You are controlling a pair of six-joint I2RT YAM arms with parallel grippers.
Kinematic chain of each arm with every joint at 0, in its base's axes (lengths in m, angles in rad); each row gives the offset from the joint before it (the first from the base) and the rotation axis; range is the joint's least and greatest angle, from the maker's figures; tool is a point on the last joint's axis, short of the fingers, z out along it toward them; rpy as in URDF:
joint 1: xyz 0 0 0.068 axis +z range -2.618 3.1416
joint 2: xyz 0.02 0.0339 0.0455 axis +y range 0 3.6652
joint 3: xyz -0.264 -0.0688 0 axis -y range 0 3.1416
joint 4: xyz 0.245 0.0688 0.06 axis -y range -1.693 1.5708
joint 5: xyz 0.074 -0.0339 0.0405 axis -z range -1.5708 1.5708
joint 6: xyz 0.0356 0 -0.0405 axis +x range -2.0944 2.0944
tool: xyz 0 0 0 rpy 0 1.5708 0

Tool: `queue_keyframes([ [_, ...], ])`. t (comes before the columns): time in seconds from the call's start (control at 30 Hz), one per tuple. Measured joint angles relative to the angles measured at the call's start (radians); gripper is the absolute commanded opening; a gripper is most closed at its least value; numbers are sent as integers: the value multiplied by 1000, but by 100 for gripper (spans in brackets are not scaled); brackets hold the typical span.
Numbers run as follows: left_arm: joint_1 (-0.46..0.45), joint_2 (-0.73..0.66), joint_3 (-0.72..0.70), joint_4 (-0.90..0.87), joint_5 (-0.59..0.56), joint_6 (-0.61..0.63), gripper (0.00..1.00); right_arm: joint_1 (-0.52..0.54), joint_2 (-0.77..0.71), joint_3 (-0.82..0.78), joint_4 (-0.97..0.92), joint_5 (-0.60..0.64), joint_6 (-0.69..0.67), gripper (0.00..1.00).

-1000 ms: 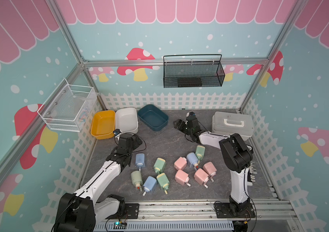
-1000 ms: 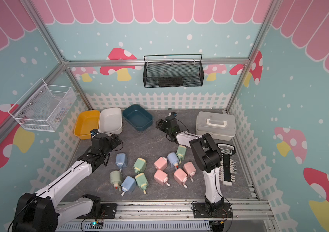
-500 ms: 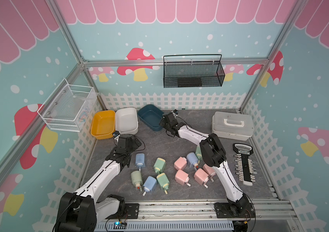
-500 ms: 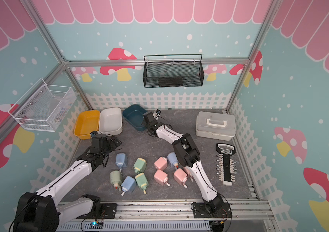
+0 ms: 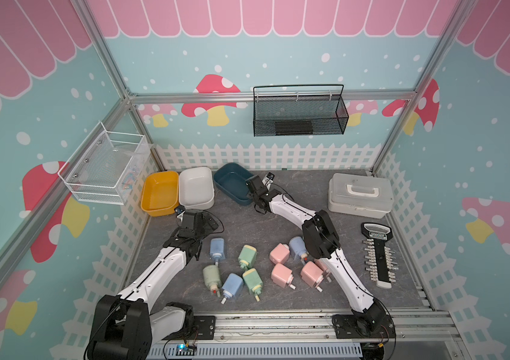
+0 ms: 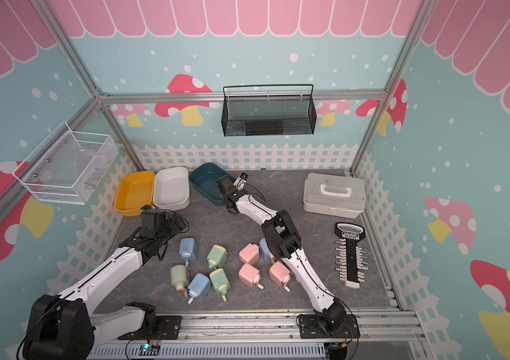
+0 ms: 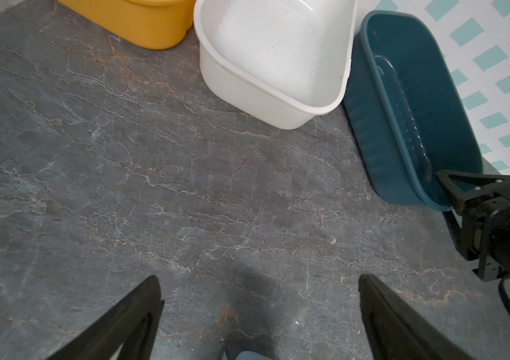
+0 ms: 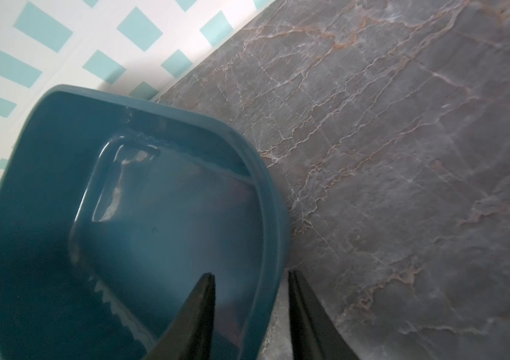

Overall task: Place the pencil sharpeners by color into the storage box
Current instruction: Move the storage box to the center of the board.

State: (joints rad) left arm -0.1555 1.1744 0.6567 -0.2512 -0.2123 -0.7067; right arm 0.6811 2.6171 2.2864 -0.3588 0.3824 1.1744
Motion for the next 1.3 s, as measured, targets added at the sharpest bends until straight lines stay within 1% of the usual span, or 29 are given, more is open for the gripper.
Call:
queue_keyframes([
  [0.1, 4, 2, 0, -3, 1, 7, 99, 0, 0, 0, -17, 26, -2, 24],
  [0.27, 6, 8, 0, -4, 1, 15, 99, 0, -21, -32, -30, 76, -19, 14],
  [0.37, 9, 13, 0, -5, 2, 23, 99, 0, -63, -90, -33, 117, -40, 0],
  [0.53, 10, 19, 0, -9, 3, 35, 99, 0, -178, -249, -15, 206, -131, 0],
  [0.63, 10, 23, 0, -11, 4, 42, 99, -6, -270, -375, 55, 237, -225, 0],
  [0.7, 10, 29, 0, -11, 6, 45, 99, -14, -337, -464, 116, 235, -317, 0],
  [0.87, 10, 61, 3, -10, 39, 45, 99, -64, -510, -690, 262, 177, -550, 0],
  [0.93, 10, 77, 5, -5, 60, 44, 99, -94, -569, -764, 297, 134, -618, 0],
  [1.0, 9, 94, 6, 6, 74, 44, 99, -136, -627, -834, 316, 61, -684, 0],
  [1.13, -8, 119, 14, 18, 92, 41, 99, -230, -705, -912, 322, -92, -792, 0],
  [1.2, -26, 134, 30, 21, 110, 37, 99, -268, -727, -925, 311, -130, -837, 0],
  [1.3, -42, 159, 62, 30, 149, 25, 99, -296, -752, -944, 294, -159, -888, 0],
])
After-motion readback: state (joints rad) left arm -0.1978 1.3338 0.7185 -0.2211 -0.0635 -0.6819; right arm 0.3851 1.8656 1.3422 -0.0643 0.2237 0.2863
